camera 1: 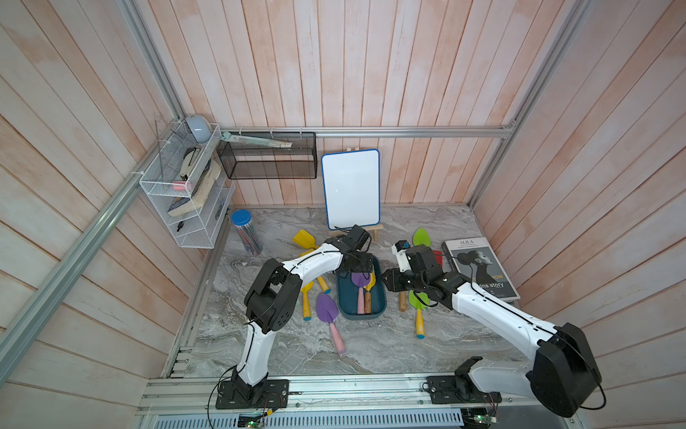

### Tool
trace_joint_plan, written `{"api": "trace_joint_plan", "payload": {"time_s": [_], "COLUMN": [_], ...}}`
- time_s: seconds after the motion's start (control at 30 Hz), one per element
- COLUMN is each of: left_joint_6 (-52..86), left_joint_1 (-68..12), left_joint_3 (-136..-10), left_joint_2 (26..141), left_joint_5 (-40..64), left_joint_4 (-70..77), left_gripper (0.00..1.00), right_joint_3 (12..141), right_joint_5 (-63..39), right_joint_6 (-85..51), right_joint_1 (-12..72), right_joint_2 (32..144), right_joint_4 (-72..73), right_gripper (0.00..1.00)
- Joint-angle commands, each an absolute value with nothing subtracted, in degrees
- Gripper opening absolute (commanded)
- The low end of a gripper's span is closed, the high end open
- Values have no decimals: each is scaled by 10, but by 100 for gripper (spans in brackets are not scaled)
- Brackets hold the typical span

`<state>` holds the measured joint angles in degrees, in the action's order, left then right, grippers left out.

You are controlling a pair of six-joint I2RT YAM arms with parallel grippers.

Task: Put the shovel into the storage box
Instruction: Place the shovel in the storage box, then pick up the shovel from the center of the board.

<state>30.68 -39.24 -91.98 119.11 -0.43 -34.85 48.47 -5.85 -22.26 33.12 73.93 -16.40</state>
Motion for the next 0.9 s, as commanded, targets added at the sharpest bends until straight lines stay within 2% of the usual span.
{"api": "trace_joint_plan", "payload": {"time_s": [0.0,0.23,0.4,0.67,0.87], "left_joint_6": [307,310,309,303,295], "left_joint_1": [-395,-403,-404,-404,-403], "left_joint_3": [-926,-847,-755,-599,-598], "left_joint_2": [1155,1054,961,809,782], "left_joint_5": [-60,-98,-110,-76,-22], "left_joint_4": [-372,-323,-257,-123,-123], "left_gripper": [90,92,92,93,95], "right_joint_3": [495,500,500,522,533], "right_joint_5": [-50,-31,-37,-54,-48], "right_joint_6": [-223,-266,-289,-262,-232], "right_joint_1": [329,314,273,199,159], "right_joint_2": [749,766,772,805,845], "right_joint_4": [-155,-132,-114,-131,-153], "right_gripper": [53,53,53,53,53]}}
